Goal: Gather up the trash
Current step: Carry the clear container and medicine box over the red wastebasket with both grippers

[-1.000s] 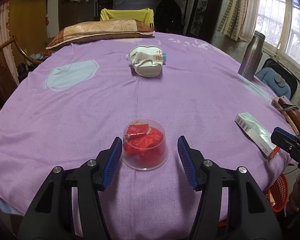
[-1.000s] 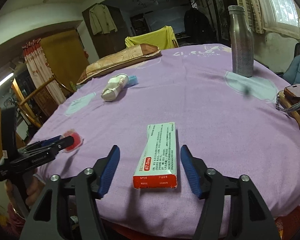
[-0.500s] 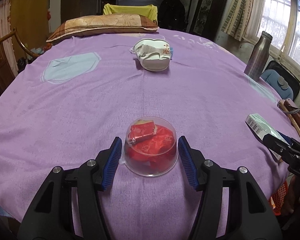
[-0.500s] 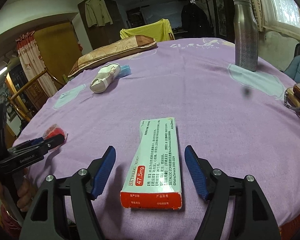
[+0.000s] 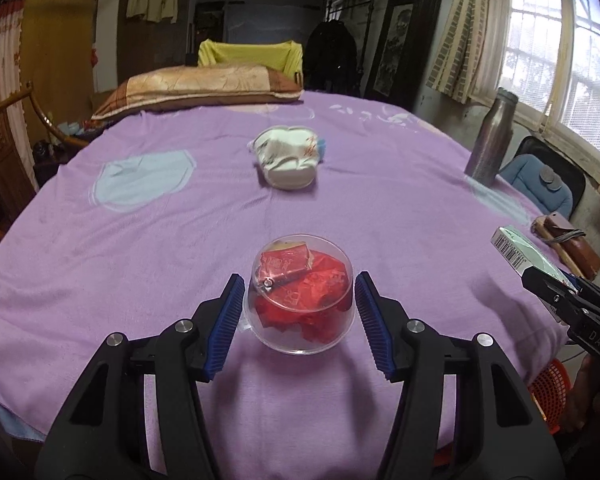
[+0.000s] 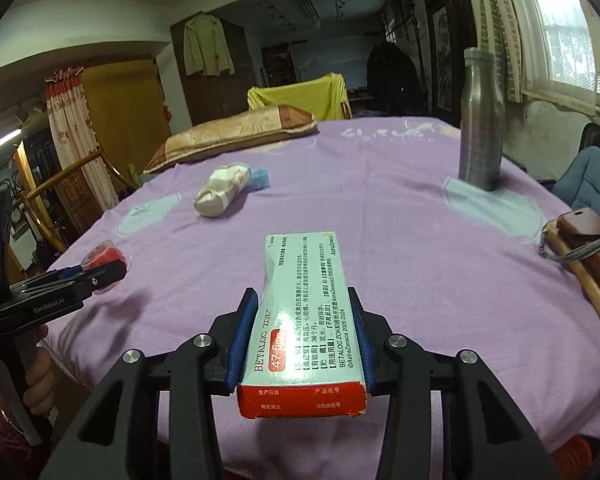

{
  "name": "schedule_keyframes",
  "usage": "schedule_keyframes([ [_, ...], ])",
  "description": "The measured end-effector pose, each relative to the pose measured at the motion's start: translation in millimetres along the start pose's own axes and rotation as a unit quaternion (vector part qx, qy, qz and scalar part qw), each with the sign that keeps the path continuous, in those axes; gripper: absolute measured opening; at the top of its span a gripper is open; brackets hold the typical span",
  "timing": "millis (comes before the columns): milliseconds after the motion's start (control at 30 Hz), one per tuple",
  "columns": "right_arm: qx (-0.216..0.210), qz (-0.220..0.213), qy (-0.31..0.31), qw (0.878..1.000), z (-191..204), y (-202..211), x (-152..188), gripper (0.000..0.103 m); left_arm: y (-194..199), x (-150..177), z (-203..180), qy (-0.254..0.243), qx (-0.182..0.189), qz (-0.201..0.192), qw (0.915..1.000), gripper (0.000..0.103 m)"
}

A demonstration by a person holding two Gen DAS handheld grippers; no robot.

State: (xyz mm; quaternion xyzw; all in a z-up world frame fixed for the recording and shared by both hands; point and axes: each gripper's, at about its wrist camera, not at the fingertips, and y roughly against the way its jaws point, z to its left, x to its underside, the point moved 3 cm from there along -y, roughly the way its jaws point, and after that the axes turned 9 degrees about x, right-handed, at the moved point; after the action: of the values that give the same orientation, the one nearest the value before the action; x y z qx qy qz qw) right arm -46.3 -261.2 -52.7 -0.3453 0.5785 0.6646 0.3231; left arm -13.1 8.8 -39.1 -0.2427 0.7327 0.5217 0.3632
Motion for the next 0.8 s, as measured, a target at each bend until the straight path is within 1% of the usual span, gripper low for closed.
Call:
schedule_keyframes([
  [267, 0.015, -0.046, -0.015, 0.999, -20, 50, -10, 0.044, 21, -17, -51, -0.051, 0.031, -0.03, 0.9978, 0.057],
  [467, 0.04, -0.083, -0.031, 0.995, -46, 94, -8, 0.044, 32, -27, -100, -0.093, 0.061, -0.047, 0.9926, 0.057],
  [600, 0.061, -0.105, -0.046, 0.991, -68, 123, -4, 0.044, 38, -30, -136, -0.121, 0.089, -0.056, 0.987, 0.057],
  [633, 0.066, -0.109, -0.049, 0.991, -73, 128, -4, 0.044, 38, -31, -148, -0.129, 0.101, -0.057, 0.9849, 0.057],
  [800, 0.093, -0.126, -0.072, 0.985, -104, 159, 8, 0.044, 35, -27, -201, -0.163, 0.144, -0.052, 0.9747, 0.057],
])
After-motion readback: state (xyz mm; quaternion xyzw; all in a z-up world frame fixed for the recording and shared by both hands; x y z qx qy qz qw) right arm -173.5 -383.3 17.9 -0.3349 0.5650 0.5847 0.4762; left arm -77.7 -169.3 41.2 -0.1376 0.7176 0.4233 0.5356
